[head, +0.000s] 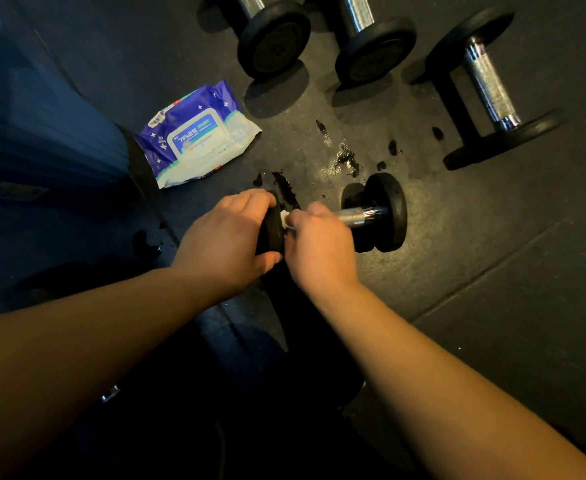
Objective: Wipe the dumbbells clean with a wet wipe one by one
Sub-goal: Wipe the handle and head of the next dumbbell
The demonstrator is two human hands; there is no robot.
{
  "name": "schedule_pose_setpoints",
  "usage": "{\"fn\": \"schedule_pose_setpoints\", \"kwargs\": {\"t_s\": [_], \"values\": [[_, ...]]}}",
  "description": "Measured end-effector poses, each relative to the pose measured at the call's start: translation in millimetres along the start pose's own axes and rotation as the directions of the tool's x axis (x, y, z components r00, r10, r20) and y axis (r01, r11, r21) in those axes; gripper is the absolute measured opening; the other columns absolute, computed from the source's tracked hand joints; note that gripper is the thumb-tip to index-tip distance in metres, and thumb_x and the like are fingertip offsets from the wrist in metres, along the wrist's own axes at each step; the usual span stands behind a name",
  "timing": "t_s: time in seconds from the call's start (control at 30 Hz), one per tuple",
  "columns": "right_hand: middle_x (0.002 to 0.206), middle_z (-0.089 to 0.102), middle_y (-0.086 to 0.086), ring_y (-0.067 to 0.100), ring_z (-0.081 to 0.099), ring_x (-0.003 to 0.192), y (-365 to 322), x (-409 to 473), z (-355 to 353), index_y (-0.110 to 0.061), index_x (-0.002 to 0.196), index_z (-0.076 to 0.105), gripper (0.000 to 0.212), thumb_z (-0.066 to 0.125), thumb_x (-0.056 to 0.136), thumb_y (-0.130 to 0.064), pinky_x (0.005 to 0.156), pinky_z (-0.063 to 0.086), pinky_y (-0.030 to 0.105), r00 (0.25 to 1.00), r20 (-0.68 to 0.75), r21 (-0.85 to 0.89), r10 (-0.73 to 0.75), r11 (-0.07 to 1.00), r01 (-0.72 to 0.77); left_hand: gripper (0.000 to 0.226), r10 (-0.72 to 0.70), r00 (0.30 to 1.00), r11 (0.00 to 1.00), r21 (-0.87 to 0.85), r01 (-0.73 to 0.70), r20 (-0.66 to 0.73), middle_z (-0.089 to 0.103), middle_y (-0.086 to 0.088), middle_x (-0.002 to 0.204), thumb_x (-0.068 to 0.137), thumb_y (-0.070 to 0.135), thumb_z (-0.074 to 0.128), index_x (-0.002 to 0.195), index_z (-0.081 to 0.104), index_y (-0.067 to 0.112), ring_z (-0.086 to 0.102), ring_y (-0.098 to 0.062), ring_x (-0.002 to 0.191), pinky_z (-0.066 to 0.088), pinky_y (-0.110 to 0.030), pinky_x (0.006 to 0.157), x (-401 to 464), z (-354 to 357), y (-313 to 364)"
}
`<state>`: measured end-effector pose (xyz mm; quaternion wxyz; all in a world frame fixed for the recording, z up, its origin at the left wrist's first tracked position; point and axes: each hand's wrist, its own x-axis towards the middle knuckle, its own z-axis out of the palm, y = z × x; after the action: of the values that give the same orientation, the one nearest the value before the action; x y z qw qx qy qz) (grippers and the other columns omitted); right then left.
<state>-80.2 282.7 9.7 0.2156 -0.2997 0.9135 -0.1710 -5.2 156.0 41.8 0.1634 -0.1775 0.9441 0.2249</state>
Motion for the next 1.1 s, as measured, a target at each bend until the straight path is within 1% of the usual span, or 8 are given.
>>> {"fn": "schedule_pose_setpoints", "kwargs": {"t_s": [0.2,0.4,0.47,0.6,0.67,0.77,0.97,1.1], "values": [[0.097,0.060,0.009,0.032,0.061,0.083,29,13,-12,-0.014,0.099,0.073,0.018,0.058,0.093,-0.021,0.063,0.031,0.031,0.980,-0.127,-0.051,0.155,0.985,-0.162,0.081,-0.014,1.000,1.000,-0.004,0.014,0.025,0.048,0.005,0.142,0.072,0.051,0.079,0.140,0.040,0.028,0.045,-0.020,0.129,0.044,-0.040,0.099,4,-3,-4],[0.096,0.058,0.009,0.034,0.061,0.082,0,3,1,-0.013,0.096,0.071,0.014,0.059,0.089,-0.017,0.064,0.039,0.035,1.000,-0.011,0.009,0.014,1.000,-0.014,0.076,-0.013,1.000,1.000,0.002,0.013,-0.012,0.052,0.003,0.137,0.071,0.050,0.079,0.134,0.045,0.026,0.048,-0.022,0.125,0.046,-0.041,0.096,3,-1,-4],[0.096,0.059,0.008,0.033,0.062,0.081,13,6,-4,-0.015,0.098,0.073,0.016,0.059,0.091,-0.020,0.065,0.041,0.035,0.998,-0.051,-0.020,0.046,0.999,-0.047,0.075,-0.006,1.000,1.000,-0.005,0.006,-0.007,0.048,0.005,0.141,0.070,0.052,0.079,0.132,0.044,0.029,0.048,-0.021,0.126,0.048,-0.043,0.094,2,0,-4],[0.093,0.058,0.007,0.032,0.061,0.078,31,12,-9,-0.015,0.097,0.074,0.017,0.061,0.092,-0.024,0.061,0.035,0.032,0.978,-0.149,-0.025,0.146,0.988,-0.152,0.077,-0.004,1.000,1.000,-0.009,0.004,0.024,0.038,0.004,0.153,0.071,0.049,0.081,0.134,0.041,0.029,0.041,-0.019,0.135,0.044,-0.041,0.099,-1,1,0],[0.093,0.059,0.009,0.033,0.061,0.077,17,5,-4,-0.014,0.094,0.073,0.014,0.062,0.089,-0.019,0.063,0.044,0.036,0.992,-0.101,-0.012,0.069,0.997,-0.071,0.076,-0.008,1.000,1.000,-0.004,0.008,0.012,0.038,0.004,0.153,0.072,0.048,0.081,0.134,0.042,0.027,0.041,-0.019,0.135,0.043,-0.040,0.100,-3,3,3],[0.089,0.058,0.010,0.037,0.061,0.074,3,-5,6,-0.013,0.087,0.071,0.010,0.061,0.086,-0.016,0.060,0.045,0.039,0.999,-0.032,0.015,-0.016,1.000,0.017,0.073,-0.010,1.000,1.000,0.000,0.010,0.017,0.037,0.003,0.154,0.072,0.047,0.080,0.132,0.043,0.028,0.039,-0.019,0.137,0.041,-0.039,0.102,-7,4,3],[0.094,0.058,0.009,0.033,0.060,0.080,30,18,-6,-0.015,0.098,0.074,0.017,0.060,0.089,-0.021,0.062,0.033,0.032,0.978,-0.161,-0.004,0.132,0.991,-0.134,0.073,-0.003,1.000,1.000,-0.029,0.003,0.021,0.040,0.001,0.151,0.074,0.048,0.079,0.136,0.046,0.028,0.043,-0.022,0.133,0.043,-0.042,0.101,7,-8,-7],[0.088,0.057,0.010,0.038,0.059,0.071,3,13,9,-0.012,0.087,0.068,0.007,0.063,0.086,-0.016,0.058,0.048,0.040,0.991,-0.134,0.067,-0.001,0.998,0.010,0.057,0.006,1.000,1.000,-0.021,-0.006,-0.011,0.049,0.001,0.143,0.081,0.043,0.074,0.132,0.055,0.025,0.049,-0.021,0.127,0.042,-0.035,0.100,26,-21,-13]]}}
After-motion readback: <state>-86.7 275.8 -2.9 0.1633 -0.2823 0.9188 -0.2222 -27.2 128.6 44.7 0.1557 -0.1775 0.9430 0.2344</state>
